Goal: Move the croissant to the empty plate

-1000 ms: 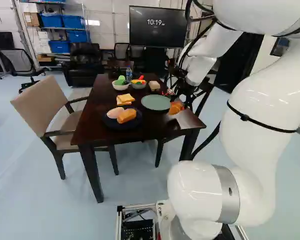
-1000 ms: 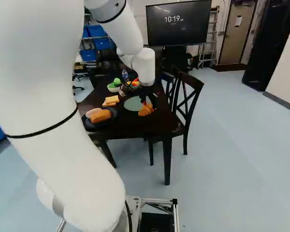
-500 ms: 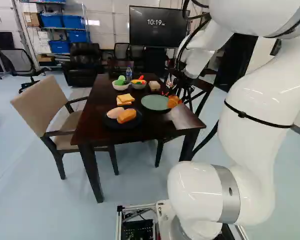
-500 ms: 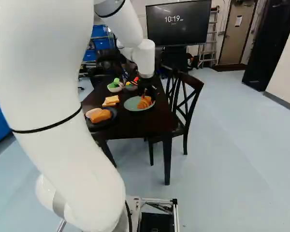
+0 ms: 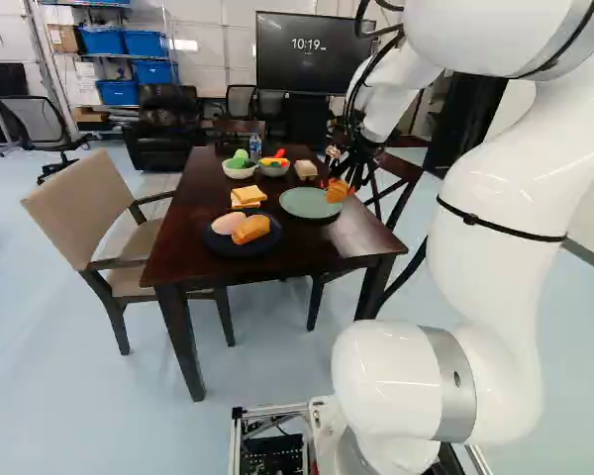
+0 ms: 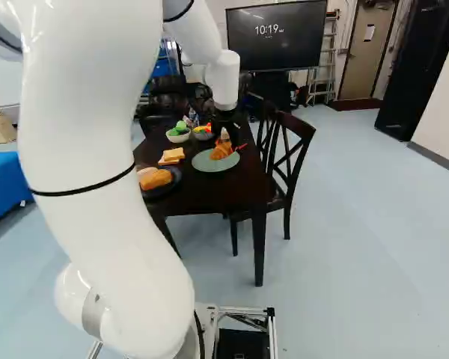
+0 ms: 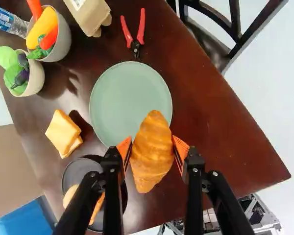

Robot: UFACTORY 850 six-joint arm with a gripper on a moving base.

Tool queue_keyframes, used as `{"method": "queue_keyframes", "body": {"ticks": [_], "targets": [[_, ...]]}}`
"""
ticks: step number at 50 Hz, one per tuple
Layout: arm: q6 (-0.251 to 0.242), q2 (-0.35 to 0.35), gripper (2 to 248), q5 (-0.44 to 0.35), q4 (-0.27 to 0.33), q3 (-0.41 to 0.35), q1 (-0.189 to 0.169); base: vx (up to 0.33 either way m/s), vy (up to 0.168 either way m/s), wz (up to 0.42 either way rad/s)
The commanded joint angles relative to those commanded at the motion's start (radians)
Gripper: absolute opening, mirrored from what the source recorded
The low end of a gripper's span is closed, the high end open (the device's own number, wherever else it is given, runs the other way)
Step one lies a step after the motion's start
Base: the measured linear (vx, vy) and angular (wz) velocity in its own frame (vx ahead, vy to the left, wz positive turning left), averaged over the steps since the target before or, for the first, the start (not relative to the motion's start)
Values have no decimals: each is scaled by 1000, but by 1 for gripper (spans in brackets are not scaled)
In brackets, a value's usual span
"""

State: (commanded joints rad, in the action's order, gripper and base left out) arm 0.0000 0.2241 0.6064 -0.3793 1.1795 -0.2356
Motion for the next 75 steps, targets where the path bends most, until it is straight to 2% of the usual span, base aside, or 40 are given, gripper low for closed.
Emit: {"method": "queue_keyframes", "body": {"ticks": [18,46,56,75], "targets": [[0,81,132,0,0,97,18,0,0,0],[0,236,132,0,0,241,80,0,0,0],[0,280,132,-4,4,272,102,0,0,0],[0,327,132,-41,4,282,103,0,0,0]]}}
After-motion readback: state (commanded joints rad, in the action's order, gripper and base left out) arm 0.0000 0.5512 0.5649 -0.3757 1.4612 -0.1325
